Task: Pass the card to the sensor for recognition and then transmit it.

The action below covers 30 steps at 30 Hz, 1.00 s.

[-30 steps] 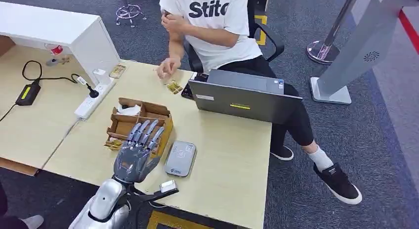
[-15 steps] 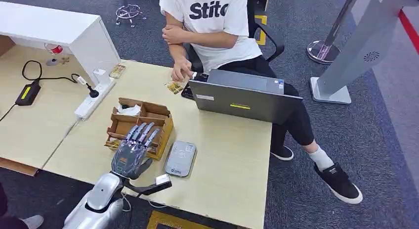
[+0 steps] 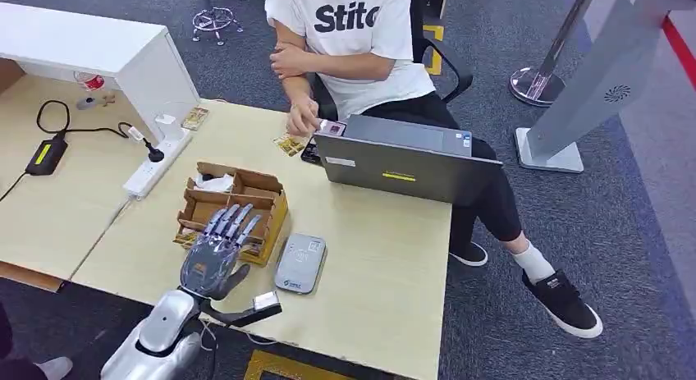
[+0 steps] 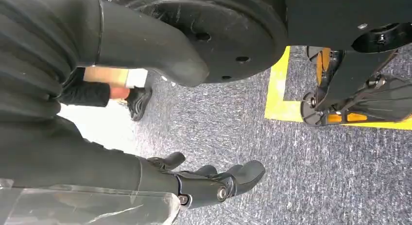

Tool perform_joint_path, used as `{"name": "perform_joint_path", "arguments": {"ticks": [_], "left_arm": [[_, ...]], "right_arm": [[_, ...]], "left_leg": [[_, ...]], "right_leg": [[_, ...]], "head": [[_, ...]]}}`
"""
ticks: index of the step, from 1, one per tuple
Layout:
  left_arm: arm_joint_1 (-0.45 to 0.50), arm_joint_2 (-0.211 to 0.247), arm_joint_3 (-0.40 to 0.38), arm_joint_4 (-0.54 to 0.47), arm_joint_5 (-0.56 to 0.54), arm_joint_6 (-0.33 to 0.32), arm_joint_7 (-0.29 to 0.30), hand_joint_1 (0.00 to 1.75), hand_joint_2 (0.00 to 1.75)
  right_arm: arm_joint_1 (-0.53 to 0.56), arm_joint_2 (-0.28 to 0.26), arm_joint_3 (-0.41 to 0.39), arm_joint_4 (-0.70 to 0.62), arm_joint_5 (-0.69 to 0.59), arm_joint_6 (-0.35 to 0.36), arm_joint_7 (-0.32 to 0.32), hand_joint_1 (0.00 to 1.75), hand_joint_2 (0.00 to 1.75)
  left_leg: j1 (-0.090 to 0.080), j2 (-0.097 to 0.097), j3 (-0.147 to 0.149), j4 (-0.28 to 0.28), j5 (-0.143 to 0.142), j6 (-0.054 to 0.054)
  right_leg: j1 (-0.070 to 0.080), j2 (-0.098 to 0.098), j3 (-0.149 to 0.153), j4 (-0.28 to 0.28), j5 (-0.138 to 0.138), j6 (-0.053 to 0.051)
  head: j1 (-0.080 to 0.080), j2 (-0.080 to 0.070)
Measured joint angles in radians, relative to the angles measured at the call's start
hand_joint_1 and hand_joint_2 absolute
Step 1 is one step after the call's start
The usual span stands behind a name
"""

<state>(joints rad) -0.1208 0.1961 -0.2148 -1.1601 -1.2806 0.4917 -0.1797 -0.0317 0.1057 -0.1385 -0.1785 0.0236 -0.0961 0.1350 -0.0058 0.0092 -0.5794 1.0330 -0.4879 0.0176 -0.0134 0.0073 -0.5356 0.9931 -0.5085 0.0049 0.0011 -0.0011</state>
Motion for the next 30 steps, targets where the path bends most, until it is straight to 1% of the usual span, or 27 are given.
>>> {"name": "perform_joint_path", "arguments": {"ticks": [6,12,15,19,24,30], "left_arm": [[0.025,0.014,0.004,-0.034,0.0,-0.019,0.001,0.0,1.75],[0.032,0.023,0.005,-0.041,0.0,-0.033,0.003,0.0,1.75],[0.032,0.025,0.005,-0.041,-0.016,-0.055,0.03,0.0,1.75],[0.031,0.032,0.008,-0.041,-0.049,-0.058,0.072,0.0,1.75],[0.031,0.033,0.016,-0.04,-0.06,-0.054,0.092,0.0,1.75],[0.031,0.032,0.021,-0.04,-0.072,-0.05,0.1,0.0,1.75]], "right_arm": [[0.003,0.001,-0.007,0.0,-0.002,0.0,0.001,0.0,1.75],[0.004,0.001,-0.008,0.0,-0.001,0.001,0.0,0.0,1.75],[0.004,0.001,-0.011,0.0,0.0,0.0,0.0,0.0,1.75],[0.004,0.001,-0.014,0.0,0.001,0.0,0.002,0.0,1.75],[0.004,0.002,-0.015,0.0,0.001,0.0,0.002,0.0,1.75],[0.004,0.002,-0.016,0.0,0.003,0.0,0.002,0.0,1.75]], "left_leg": [[0.0,0.0,0.0,0.0,0.0,0.0],[0.0,0.0,0.0,0.0,0.0,0.0],[0.0,0.0,0.0,0.0,0.0,0.0],[0.0,0.0,0.0,0.0,0.0,0.0],[0.0,0.0,0.0,0.0,0.0,0.0],[0.0,0.0,0.0,0.0,0.0,0.0]], "right_leg": [[0.0,0.0,0.0,0.0,0.0,0.0],[0.0,0.0,0.0,0.0,0.0,0.0],[0.0,0.0,0.0,0.0,0.0,0.0],[0.0,0.0,0.0,0.0,0.0,0.0],[0.0,0.0,0.0,0.0,0.0,0.0],[0.0,0.0,0.0,0.0,0.0,0.0]], "head": [[0.0,0.0],[0.0,0.0],[0.0,0.0],[0.0,0.0],[0.0,0.0],[0.0,0.0]]}}
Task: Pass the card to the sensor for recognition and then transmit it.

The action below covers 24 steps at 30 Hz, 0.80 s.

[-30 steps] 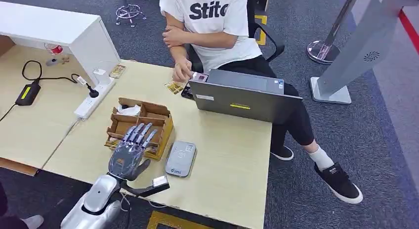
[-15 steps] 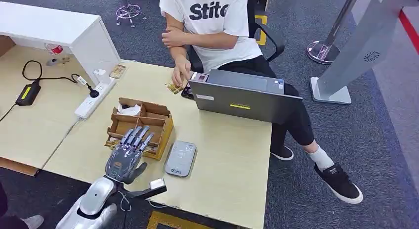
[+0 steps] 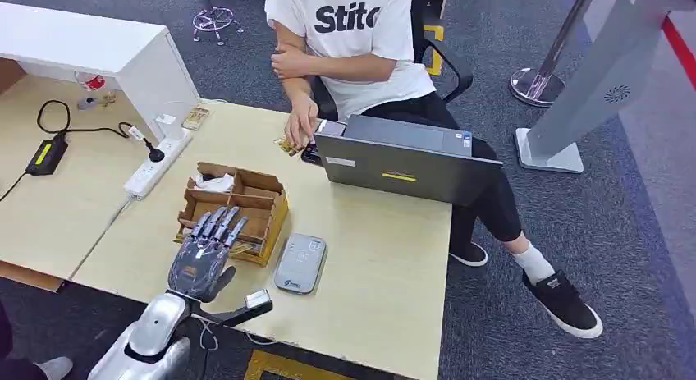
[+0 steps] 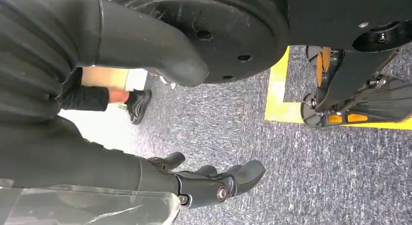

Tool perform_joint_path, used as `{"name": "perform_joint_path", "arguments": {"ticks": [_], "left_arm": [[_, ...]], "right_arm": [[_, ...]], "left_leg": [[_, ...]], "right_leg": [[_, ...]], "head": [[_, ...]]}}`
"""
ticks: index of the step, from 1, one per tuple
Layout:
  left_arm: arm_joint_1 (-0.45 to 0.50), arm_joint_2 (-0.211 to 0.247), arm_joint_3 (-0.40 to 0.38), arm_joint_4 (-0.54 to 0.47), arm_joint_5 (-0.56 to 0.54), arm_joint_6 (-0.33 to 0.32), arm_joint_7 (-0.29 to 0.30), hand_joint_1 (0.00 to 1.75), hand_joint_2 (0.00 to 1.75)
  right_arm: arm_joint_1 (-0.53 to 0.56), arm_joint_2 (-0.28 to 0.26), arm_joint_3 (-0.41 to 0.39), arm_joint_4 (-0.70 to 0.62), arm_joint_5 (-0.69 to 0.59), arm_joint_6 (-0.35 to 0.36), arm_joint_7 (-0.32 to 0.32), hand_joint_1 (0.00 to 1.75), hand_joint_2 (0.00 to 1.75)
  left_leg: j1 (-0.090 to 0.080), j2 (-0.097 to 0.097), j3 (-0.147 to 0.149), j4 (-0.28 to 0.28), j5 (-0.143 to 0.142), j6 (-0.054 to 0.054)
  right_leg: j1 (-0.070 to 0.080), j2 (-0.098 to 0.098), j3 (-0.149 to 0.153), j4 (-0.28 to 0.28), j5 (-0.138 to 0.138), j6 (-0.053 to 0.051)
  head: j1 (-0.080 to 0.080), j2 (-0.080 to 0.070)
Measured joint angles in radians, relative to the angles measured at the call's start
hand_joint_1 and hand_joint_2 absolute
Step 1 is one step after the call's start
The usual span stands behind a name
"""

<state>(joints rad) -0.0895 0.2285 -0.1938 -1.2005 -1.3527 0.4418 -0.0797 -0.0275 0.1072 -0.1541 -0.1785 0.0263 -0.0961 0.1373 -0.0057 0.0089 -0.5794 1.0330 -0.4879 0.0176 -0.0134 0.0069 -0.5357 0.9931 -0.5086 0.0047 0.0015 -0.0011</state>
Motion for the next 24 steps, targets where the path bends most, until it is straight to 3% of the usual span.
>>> {"name": "perform_joint_path", "arguments": {"ticks": [7,8,9,10,24], "left_arm": [[0.0,-0.001,0.001,0.0,-0.005,0.006,0.01,0.0,1.75],[0.0,-0.001,0.001,0.0,-0.005,0.007,0.01,0.12,1.75],[0.0,-0.001,0.001,0.0,-0.005,0.007,0.01,1.54,1.75],[0.0,-0.001,0.001,0.0,-0.005,0.007,0.01,1.75,1.75],[-0.004,-0.001,0.004,0.0,-0.003,0.008,0.011,1.75,1.75]], "right_arm": [[0.0,0.003,-0.007,0.0,0.003,-0.001,0.0,0.0,1.75],[0.0,0.003,-0.008,0.0,0.003,-0.001,0.0,0.0,1.75],[0.0,0.003,-0.008,0.0,0.003,-0.001,0.0,0.0,1.75],[0.0,0.003,-0.009,0.0,0.003,-0.001,0.0,0.0,1.75],[0.0,0.006,-0.016,0.0,0.006,-0.003,0.0,0.0,1.75]], "left_leg": [[0.0,0.0,0.0,0.0,0.0,0.0],[0.0,0.0,0.0,0.0,0.0,0.0],[0.0,0.0,0.0,0.0,0.0,0.0],[0.0,0.0,0.0,0.0,0.0,0.0],[0.0,0.0,0.0,0.0,0.0,0.0]], "right_leg": [[0.0,0.0,0.0,0.0,0.0,0.0],[0.0,0.0,0.0,0.0,0.0,0.0],[0.0,0.0,0.0,0.0,0.0,0.0],[0.0,0.0,0.0,0.0,0.0,0.0],[0.0,0.0,0.0,0.0,0.0,0.0]], "head": [[0.0,0.0],[0.0,0.0],[0.0,0.0],[0.0,0.0],[0.0,0.0]]}}
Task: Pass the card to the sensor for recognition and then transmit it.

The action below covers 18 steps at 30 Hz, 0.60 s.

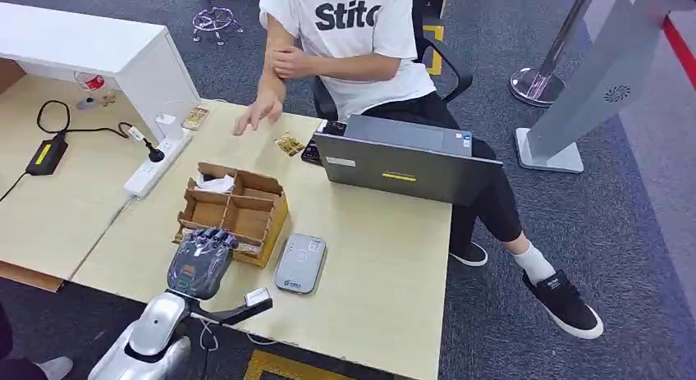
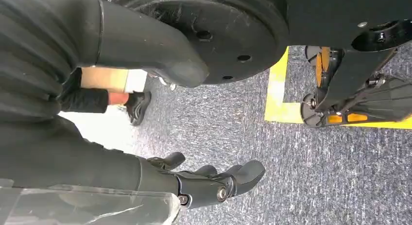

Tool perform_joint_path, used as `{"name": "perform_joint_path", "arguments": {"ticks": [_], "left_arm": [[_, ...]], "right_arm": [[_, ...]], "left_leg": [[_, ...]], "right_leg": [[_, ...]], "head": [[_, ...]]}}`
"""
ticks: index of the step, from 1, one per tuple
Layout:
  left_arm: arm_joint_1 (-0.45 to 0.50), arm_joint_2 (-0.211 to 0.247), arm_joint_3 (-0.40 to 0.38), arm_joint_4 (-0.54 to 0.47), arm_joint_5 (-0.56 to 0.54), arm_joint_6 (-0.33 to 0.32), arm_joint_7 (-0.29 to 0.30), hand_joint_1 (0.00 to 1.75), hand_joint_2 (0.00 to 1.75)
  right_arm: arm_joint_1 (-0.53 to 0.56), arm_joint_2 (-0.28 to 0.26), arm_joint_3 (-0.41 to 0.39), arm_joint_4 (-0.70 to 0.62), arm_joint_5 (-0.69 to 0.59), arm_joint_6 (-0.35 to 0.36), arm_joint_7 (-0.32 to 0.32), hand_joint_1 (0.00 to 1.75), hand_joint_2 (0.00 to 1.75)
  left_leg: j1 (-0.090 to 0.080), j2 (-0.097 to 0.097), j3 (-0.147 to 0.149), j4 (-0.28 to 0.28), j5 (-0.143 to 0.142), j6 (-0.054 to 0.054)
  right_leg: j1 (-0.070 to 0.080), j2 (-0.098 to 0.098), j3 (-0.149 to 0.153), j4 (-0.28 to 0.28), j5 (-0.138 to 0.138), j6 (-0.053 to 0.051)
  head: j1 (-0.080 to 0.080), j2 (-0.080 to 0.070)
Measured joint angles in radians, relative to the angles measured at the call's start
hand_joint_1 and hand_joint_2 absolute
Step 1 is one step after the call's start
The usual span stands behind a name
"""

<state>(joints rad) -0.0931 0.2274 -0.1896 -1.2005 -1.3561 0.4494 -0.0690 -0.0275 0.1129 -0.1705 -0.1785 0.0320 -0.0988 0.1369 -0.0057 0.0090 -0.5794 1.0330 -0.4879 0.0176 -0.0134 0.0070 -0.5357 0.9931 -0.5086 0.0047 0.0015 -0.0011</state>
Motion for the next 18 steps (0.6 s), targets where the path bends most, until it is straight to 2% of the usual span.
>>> {"name": "perform_joint_path", "arguments": {"ticks": [7,10,13,18], "left_arm": [[-0.01,-0.001,0.013,0.0,0.016,0.003,0.0,1.75,1.75],[-0.022,-0.007,0.025,0.0,0.041,0.031,0.011,1.75,1.75],[-0.051,-0.016,0.05,0.0,0.078,0.06,0.018,1.75,1.75],[-0.147,-0.017,0.099,0.002,0.129,0.055,0.019,1.75,1.75]], "right_arm": [[0.0,0.0,-0.001,0.0,0.005,0.0,-0.002,0.0,1.75],[0.0,0.001,-0.002,0.0,0.011,0.001,-0.002,0.0,1.75],[-0.001,0.002,-0.002,0.0,0.017,0.001,-0.002,0.0,1.75],[-0.002,0.002,-0.003,0.0,0.032,0.003,-0.002,0.0,1.75]], "left_leg": [[0.0,0.0,0.0,0.0,0.0,0.0],[0.0,0.0,0.0,0.0,0.0,0.0],[0.0,0.0,0.0,0.0,0.0,0.0],[0.001,-0.001,0.0,0.0,0.001,-0.001]], "right_leg": [[0.0,0.0,0.0,0.0,0.0,0.0],[0.0,0.0,0.0,0.0,0.0,0.0],[0.0,0.0,0.0,0.0,0.0,0.0],[0.0,-0.001,0.0,0.001,0.001,-0.001]], "head": [[0.0,0.0],[0.0,0.0],[0.0,0.0],[0.0,0.0]]}}
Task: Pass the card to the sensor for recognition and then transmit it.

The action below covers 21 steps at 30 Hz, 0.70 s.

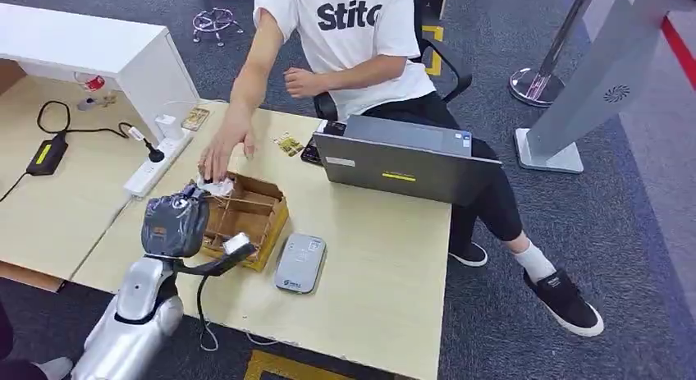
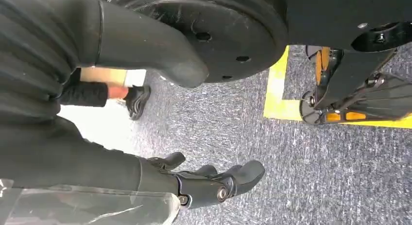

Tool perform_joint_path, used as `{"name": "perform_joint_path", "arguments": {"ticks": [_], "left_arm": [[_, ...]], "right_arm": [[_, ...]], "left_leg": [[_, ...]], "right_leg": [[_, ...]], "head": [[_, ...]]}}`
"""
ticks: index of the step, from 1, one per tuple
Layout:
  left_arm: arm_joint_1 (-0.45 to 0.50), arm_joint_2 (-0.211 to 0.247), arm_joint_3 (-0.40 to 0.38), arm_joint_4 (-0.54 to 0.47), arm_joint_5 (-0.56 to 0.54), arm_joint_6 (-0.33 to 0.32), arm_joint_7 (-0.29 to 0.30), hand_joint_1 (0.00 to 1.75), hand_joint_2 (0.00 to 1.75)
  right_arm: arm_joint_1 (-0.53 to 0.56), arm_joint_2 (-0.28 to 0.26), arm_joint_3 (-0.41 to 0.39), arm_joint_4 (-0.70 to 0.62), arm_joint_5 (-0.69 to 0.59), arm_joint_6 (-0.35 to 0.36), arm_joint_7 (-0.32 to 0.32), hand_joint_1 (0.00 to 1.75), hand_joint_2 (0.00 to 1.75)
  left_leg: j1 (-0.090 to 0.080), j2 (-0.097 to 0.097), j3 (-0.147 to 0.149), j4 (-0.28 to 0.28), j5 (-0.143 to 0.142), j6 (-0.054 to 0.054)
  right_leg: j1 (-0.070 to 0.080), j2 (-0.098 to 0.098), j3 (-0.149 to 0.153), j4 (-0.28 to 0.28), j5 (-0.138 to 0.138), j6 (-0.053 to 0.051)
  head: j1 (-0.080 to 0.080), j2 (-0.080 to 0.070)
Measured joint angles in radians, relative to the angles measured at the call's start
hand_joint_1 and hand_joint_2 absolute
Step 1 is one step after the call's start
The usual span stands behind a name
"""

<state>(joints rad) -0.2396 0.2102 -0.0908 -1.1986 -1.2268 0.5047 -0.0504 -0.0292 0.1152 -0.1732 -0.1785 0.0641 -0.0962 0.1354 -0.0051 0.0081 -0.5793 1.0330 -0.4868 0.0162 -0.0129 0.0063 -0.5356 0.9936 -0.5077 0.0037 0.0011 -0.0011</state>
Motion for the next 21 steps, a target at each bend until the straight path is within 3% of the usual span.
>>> {"name": "perform_joint_path", "arguments": {"ticks": [6,14,15,16,21], "left_arm": [[-0.103,0.007,0.035,0.018,0.02,-0.019,0.0,1.75,1.75],[-0.152,0.018,0.055,0.034,0.024,-0.017,0.0,1.75,1.75],[-0.152,0.018,0.057,0.036,0.027,-0.016,0.0,0.14,1.75],[-0.152,0.019,0.06,0.037,0.029,-0.016,0.0,0.0,1.75],[-0.136,0.018,0.07,0.04,0.085,-0.01,-0.029,0.0,1.75]], "right_arm": [[-0.001,0.0,0.0,0.0,0.013,0.001,0.003,0.0,1.75],[-0.003,0.0,0.0,0.0,0.021,0.002,0.003,0.0,1.75],[-0.003,0.0,0.0,0.0,0.021,0.002,0.005,0.0,1.75],[-0.003,0.0,0.0,0.0,0.021,0.002,0.005,0.0,1.75],[-0.003,0.001,0.0,0.0,0.022,0.002,0.008,0.0,1.75]], "left_leg": [[0.0,0.0,0.0,0.0,0.0,0.0],[0.0,0.001,0.0,0.0,0.0,-0.001],[0.0,0.001,0.0,0.0,0.0,-0.001],[0.0,0.001,0.0,0.0,0.0,-0.001],[0.0,0.001,0.0,0.0,0.0,-0.001]], "right_leg": [[0.0,0.0,0.0,0.0,0.0,0.0],[0.0,0.001,-0.001,0.0,0.0,0.0],[0.0,0.001,-0.001,0.0,0.0,0.0],[0.0,0.001,-0.001,0.0,0.0,0.0],[0.0,0.001,-0.001,0.0,0.0,0.0]], "head": [[0.0,0.0],[0.0,0.0],[0.0,0.0],[0.0,0.0],[0.0,0.0]]}}
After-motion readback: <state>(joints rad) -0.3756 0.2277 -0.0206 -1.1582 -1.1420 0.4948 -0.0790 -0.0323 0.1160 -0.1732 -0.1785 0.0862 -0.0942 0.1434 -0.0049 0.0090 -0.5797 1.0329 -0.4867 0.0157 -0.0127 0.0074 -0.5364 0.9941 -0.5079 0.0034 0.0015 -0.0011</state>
